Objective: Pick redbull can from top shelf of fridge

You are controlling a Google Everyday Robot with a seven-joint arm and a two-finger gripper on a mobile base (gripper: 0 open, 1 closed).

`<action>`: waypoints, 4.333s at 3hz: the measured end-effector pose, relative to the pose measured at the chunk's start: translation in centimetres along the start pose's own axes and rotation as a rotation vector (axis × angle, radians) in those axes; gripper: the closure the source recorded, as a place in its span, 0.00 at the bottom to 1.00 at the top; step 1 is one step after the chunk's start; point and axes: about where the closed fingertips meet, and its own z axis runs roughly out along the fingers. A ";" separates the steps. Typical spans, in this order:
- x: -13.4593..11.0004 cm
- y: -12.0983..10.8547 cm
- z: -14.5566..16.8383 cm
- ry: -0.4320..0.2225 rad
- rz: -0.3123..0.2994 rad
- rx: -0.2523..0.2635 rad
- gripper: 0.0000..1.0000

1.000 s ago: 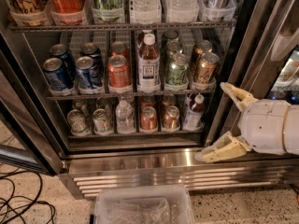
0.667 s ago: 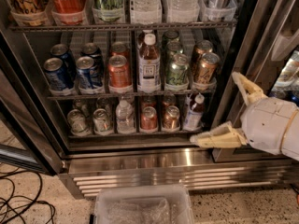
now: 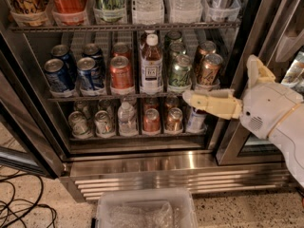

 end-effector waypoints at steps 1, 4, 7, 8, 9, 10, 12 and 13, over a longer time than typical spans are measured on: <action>-2.6 3.0 2.1 -0.053 0.044 -0.048 0.00; -2.4 -0.7 -0.8 -0.139 0.099 0.144 0.00; -8.8 4.9 0.8 -0.382 0.096 0.161 0.14; -11.0 6.1 2.0 -0.492 0.308 0.135 0.21; -10.5 4.8 4.4 -0.490 0.347 0.246 0.22; -10.0 0.9 4.5 -0.435 0.191 0.469 0.21; -8.9 -4.0 1.3 -0.209 -0.193 0.762 0.19; -10.6 -4.9 1.8 -0.295 -0.174 0.669 0.26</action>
Offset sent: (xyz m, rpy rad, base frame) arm 0.0020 0.0340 0.0212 0.0697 -0.0134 0.0445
